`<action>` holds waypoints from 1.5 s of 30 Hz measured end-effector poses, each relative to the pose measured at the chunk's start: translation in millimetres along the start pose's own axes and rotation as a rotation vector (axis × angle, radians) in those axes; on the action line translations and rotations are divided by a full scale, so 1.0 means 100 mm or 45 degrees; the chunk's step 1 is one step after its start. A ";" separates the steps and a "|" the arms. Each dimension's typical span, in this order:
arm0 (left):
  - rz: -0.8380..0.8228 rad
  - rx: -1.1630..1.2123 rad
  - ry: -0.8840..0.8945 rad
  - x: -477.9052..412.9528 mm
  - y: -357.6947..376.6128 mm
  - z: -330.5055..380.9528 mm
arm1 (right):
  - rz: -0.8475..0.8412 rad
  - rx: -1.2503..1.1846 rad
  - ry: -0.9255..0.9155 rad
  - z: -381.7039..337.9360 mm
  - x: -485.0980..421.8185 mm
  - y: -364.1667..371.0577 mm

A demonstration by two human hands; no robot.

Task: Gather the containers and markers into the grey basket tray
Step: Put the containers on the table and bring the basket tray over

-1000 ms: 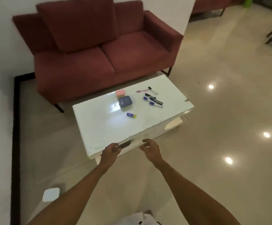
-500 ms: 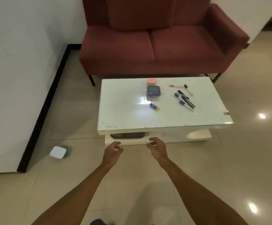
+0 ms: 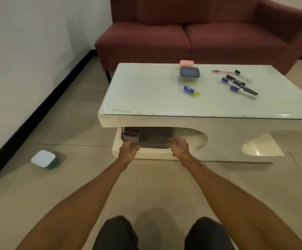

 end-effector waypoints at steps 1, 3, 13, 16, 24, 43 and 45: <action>0.006 0.012 -0.023 -0.03 0.01 -0.10 | -0.005 0.009 0.024 0.08 0.00 0.04; 0.017 0.042 -0.082 -0.15 0.01 -0.27 | -0.029 0.008 0.062 0.20 -0.05 0.15; 0.106 0.065 -0.296 -1.29 0.09 -0.63 | 0.048 0.023 0.365 0.74 -0.85 0.63; 0.192 -0.017 -0.269 -1.59 0.11 -0.66 | 0.123 0.117 0.333 0.78 -1.17 0.69; 0.414 -0.072 -0.414 -2.20 0.21 -0.89 | 0.134 0.261 0.362 1.02 -1.79 0.95; 0.293 0.028 -0.427 -2.09 0.16 -1.26 | 0.077 0.048 0.375 1.22 -1.54 0.93; 0.293 0.024 -0.393 -1.94 0.07 -1.27 | 0.055 0.018 0.344 1.22 -1.43 0.90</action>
Point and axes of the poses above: each hand's wrist, its own x-axis away from the middle knuckle, its own y-axis out of the palm, z = x × y, the point moved 9 cm from there along -x, towards the middle knuckle, and after that the axes turned 9 degrees about z, right-handed, at the moved point
